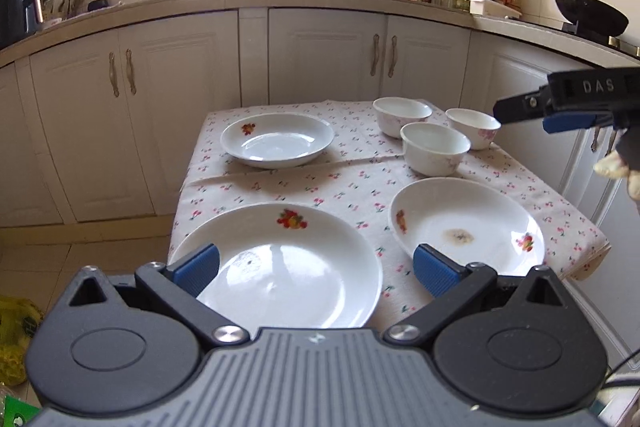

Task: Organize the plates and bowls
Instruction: 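Move the right gripper to the white fruit-decal plate and grasp its rim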

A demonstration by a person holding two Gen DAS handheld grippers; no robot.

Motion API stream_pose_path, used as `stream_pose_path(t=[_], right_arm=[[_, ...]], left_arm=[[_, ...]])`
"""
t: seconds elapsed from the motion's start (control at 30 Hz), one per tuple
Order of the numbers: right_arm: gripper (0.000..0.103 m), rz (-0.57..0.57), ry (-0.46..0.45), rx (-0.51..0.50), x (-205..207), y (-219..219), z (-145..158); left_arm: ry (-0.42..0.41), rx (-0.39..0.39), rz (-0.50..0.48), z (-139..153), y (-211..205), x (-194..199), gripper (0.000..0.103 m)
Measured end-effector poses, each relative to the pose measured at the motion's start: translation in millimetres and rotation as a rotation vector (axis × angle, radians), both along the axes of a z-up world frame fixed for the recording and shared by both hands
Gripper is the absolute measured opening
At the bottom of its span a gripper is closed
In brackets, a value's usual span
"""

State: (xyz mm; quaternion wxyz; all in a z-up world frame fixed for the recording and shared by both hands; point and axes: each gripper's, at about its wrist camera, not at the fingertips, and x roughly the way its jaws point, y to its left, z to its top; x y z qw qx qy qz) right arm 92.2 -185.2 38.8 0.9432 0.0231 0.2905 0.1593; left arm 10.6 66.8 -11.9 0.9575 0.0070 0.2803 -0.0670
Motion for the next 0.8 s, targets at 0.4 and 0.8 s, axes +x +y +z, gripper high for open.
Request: stream_pose_path(t=[0.4, 0.8], right_arm=[[0.103, 0.274, 0.036, -0.038, 24.0, 78.0, -25.2], [0.103, 0.450, 0.189, -0.105, 60.1, 137.3, -68.0]], left_arm=[[0.069, -0.027, -0.021, -37.5, 54.9, -16.5, 0.102], [0.118, -0.006, -0.134, -70.7, 72.4, 2.0, 0.102]])
